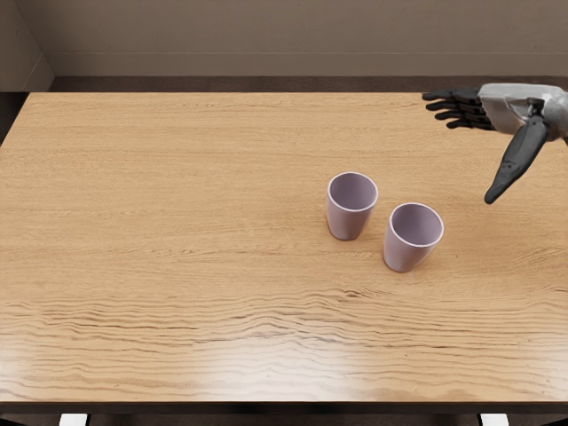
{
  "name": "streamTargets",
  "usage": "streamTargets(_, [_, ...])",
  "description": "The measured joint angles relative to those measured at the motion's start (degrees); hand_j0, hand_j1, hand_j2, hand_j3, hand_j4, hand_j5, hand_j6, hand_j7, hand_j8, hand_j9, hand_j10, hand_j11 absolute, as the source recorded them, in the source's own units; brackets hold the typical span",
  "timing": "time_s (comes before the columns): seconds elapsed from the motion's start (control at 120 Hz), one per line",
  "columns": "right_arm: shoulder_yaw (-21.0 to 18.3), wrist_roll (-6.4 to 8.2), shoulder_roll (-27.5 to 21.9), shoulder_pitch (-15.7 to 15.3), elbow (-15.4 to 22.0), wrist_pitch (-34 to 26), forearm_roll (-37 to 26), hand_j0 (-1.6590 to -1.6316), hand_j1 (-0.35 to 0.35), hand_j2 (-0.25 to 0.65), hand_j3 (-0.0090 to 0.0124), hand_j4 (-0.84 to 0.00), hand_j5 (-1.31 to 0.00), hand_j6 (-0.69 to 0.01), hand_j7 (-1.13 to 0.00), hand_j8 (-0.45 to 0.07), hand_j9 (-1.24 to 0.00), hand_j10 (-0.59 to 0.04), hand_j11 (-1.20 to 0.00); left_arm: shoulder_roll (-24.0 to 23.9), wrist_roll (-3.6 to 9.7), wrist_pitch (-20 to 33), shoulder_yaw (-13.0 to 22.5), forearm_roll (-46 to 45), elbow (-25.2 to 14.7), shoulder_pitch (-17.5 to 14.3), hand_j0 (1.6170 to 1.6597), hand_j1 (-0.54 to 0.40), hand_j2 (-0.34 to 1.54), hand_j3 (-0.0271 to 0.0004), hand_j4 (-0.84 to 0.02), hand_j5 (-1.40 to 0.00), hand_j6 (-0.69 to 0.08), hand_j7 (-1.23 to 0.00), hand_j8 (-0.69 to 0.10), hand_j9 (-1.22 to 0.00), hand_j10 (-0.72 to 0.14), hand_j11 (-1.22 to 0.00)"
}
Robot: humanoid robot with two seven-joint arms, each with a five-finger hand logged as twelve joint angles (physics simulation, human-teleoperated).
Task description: Pick up cup and place in cup with right hand
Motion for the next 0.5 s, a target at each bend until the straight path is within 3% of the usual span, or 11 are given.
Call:
streamTargets(0.133, [0.83, -0.30, 2.94, 0.09, 0.36, 0.00, -0.40, -1.6581, -0.323, -0.003, 0.0000, -0.028, -0.03, -0.030, -0.03, -0.029, -0.03, -0.028, -0.03, 0.00, 0.00, 0.00, 0.00, 0.02, 0.00, 0.00, 1.6581, 0.349, 0.00, -0.0002, 0.000, 0.00, 0.000, 0.00, 0.000, 0.00, 0.000, 0.00])
streamTargets(0.225, [1.58, -2.39, 6.27, 0.63, 1.22, 0.00, -0.41, -1.6581, -0.323, -0.003, 0.0000, -0.028, -0.03, -0.030, -0.03, -0.029, -0.03, -0.027, -0.03, 0.00, 0.00, 0.00, 0.00, 0.03, 0.00, 0.00, 1.6581, 0.349, 0.00, -0.0002, 0.000, 0.00, 0.000, 0.00, 0.000, 0.00, 0.000, 0.00])
streamTargets(0.358, [5.53, -12.32, 8.98, 1.90, 4.07, 0.01, -0.06, -1.6581, -0.321, -0.003, 0.0000, -0.029, -0.03, -0.030, -0.03, -0.029, -0.03, -0.028, -0.03, 0.00, 0.00, 0.00, 0.00, 0.02, 0.00, 0.00, 1.6581, 0.349, 0.00, -0.0002, 0.000, 0.00, 0.000, 0.00, 0.000, 0.00, 0.000, 0.00])
streamTargets(0.433, [6.80, -19.99, 9.85, 2.16, 7.86, 0.01, -0.54, -1.6581, -0.320, -0.004, 0.0000, -0.029, -0.03, -0.030, -0.03, -0.029, -0.03, -0.028, -0.03, 0.00, 0.00, 0.00, 0.00, 0.01, 0.00, 0.00, 1.6581, 0.349, 0.00, -0.0001, 0.000, 0.00, 0.000, 0.00, 0.000, 0.00, 0.000, 0.00])
streamTargets(0.5, [7.23, -25.47, 10.93, 2.29, 11.02, -1.53, -2.40, -1.6581, -0.320, -0.004, 0.0000, -0.029, -0.03, -0.030, -0.03, -0.029, -0.03, -0.028, -0.03, 0.00, 0.00, 0.00, 0.00, 0.02, 0.00, 0.00, 1.6581, 0.349, 0.00, -0.0001, 0.000, 0.00, 0.000, 0.00, 0.000, 0.00, 0.000, 0.00])
